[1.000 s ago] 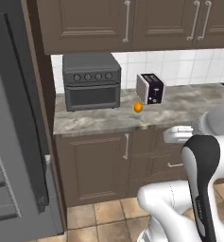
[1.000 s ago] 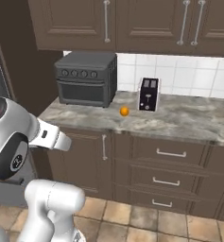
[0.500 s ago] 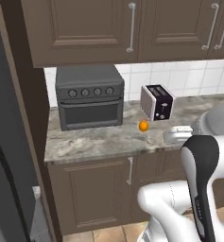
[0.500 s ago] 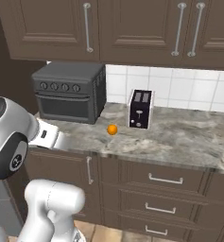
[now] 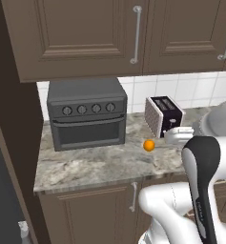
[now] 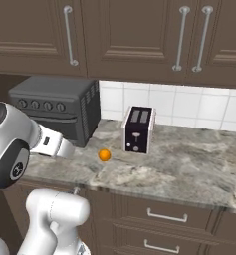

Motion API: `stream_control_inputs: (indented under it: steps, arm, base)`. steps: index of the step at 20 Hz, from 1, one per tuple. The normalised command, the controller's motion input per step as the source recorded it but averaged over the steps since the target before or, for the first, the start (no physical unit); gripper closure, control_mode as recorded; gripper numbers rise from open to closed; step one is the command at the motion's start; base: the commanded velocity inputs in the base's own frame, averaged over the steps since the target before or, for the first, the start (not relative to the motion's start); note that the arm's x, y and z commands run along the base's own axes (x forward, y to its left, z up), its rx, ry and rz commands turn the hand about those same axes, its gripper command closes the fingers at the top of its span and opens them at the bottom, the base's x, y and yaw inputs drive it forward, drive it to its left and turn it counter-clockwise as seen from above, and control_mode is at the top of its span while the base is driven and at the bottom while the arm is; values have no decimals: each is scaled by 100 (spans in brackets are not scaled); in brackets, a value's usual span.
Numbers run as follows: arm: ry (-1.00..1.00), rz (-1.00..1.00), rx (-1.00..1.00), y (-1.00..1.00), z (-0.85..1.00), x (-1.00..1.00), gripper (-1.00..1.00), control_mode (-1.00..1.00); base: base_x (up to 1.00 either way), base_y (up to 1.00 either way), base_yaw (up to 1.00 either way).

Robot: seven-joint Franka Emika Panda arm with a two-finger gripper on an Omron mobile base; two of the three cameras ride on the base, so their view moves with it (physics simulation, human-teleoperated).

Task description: Place the liquor and beer on the top shelf of the fridge to keep them out of children's reach, and place the orange on lower shelves for easy access.

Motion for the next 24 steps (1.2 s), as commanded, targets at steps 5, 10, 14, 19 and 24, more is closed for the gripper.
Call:
stream_control_inputs:
  steps: [5,10,14,19,24]
  arm:
    - [1,0,0,-23,-20,39,-100,-100]
    - [3,1,0,-25,-38,47,-100,-100]
    - [2,2,0,-14,-48,43,-100,-100]
    - [3,1,0,0,-50,42,-100,-100]
    - [4,0,0,4,-47,45,-100,-100]
  base:
    - [10,-6,0]
    - [0,0,0]
    - [0,0,0]
    - [0,0,0]
    - [0,0,0]
